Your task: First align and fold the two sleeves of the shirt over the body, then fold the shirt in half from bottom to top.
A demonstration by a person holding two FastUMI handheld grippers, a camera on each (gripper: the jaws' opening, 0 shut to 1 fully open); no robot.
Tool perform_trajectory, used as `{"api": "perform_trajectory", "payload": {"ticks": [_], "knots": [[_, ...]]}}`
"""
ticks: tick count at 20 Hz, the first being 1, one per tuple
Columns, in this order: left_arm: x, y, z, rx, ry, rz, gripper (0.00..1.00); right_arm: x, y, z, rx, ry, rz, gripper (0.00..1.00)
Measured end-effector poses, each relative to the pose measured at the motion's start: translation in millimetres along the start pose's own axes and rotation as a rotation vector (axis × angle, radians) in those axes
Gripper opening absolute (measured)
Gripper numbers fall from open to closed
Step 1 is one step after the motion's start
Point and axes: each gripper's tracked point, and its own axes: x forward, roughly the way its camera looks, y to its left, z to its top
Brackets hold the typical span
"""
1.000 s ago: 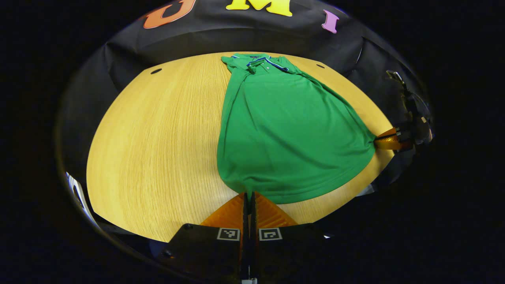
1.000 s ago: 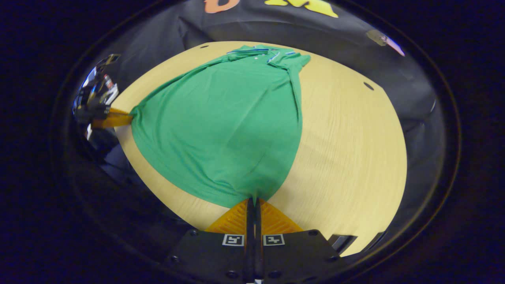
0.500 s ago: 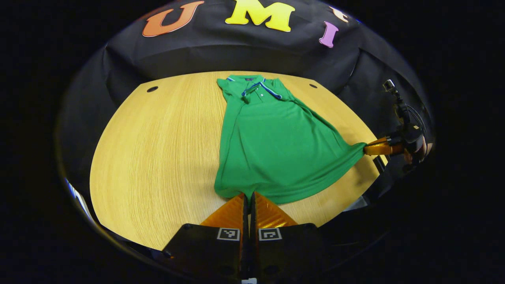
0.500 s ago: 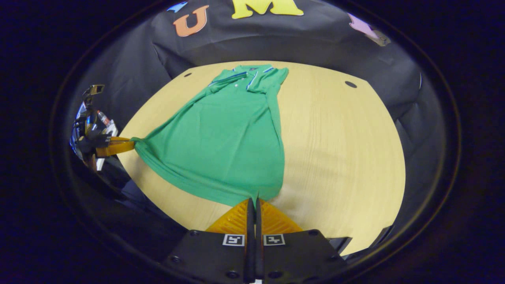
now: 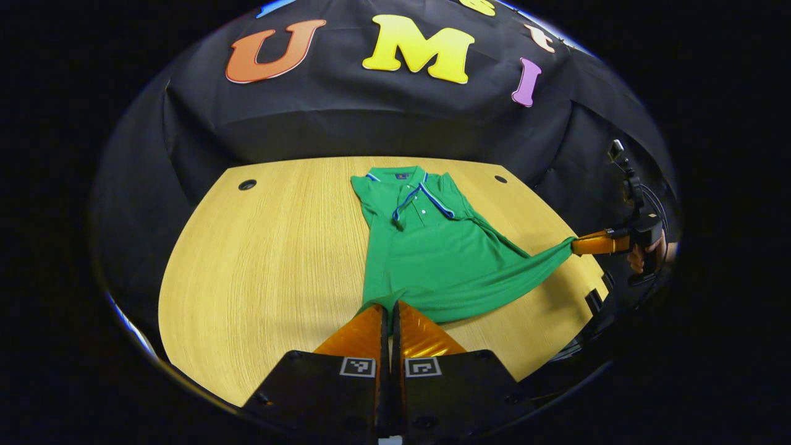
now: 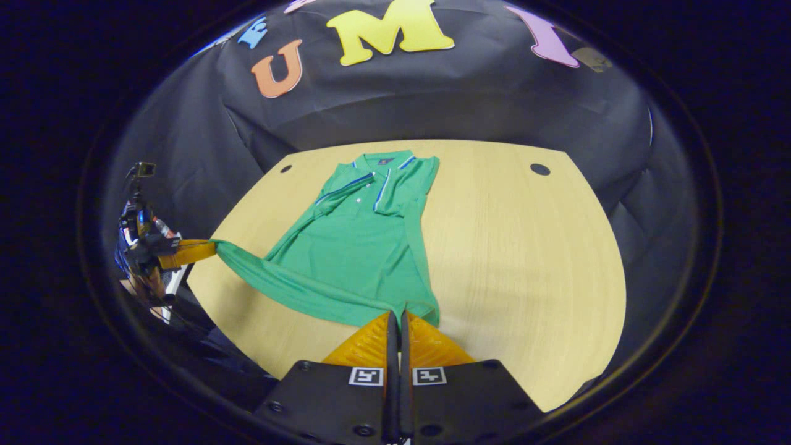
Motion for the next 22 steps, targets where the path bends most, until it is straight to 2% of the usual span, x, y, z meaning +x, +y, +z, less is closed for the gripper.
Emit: {"api": "perform_trajectory", "payload": {"ticks": [1, 2, 3, 8, 10, 12, 13, 15, 16, 20, 21, 22], "knots": [[4.2, 0.7, 10.7, 0.002, -0.013, -0.003, 0.03, 2.1, -1.2, 11.2, 0.0, -0.01, 0.001, 0.05], [8.4, 3.9, 20.6, 0.003, -0.02, -0.001, 0.03, 4.4, -2.7, 24.0, 0.0, -0.022, 0.0, 0.03], [12.7, 6.7, 31.0, 0.005, -0.031, 0.002, 0.03, 8.1, -4.5, 36.9, 0.003, -0.035, -0.002, 0.05], [36.9, 24.6, 93.7, -0.026, -0.112, 0.004, 0.03, 26.1, -14.6, 115.6, 0.046, -0.114, -0.013, 0.03], [50.6, 38.3, 116.4, -0.015, -0.136, 0.029, 0.03, 37.0, -19.2, 143.4, 0.071, -0.138, -0.019, 0.02], [66.8, 48.7, 140.2, -0.007, -0.16, 0.04, 0.03, 51.8, -23.1, 166.2, 0.093, -0.154, -0.02, 0.0], [75.8, 50.4, 149.9, -0.01, -0.167, 0.035, 0.1, 60.2, -25.6, 177.0, 0.091, -0.159, -0.025, 0.02], [94.8, 55.6, 169.2, -0.005, -0.182, 0.028, 0.1, 75.3, -30.3, 201.2, 0.089, -0.168, -0.036, 0.0], [104.9, 59.2, 180.1, -0.001, -0.192, 0.028, 0.03, 83.0, -32.3, 212.8, 0.097, -0.172, -0.04, 0.0], [149.9, 82.7, 209.5, 0.021, -0.207, 0.05, 0.03, 123.1, -46.3, 254.0, 0.126, -0.193, -0.064, 0.02], [160.3, 89.4, 214.1, 0.02, -0.208, 0.053, 0.03, 135.7, -48.5, 260.7, 0.121, -0.195, -0.069, 0.0], [172.1, 93.9, 217.7, 0.013, -0.207, 0.053, 0.03, 147.1, -51.1, 267.1, 0.118, -0.197, -0.07, 0.02]]}}
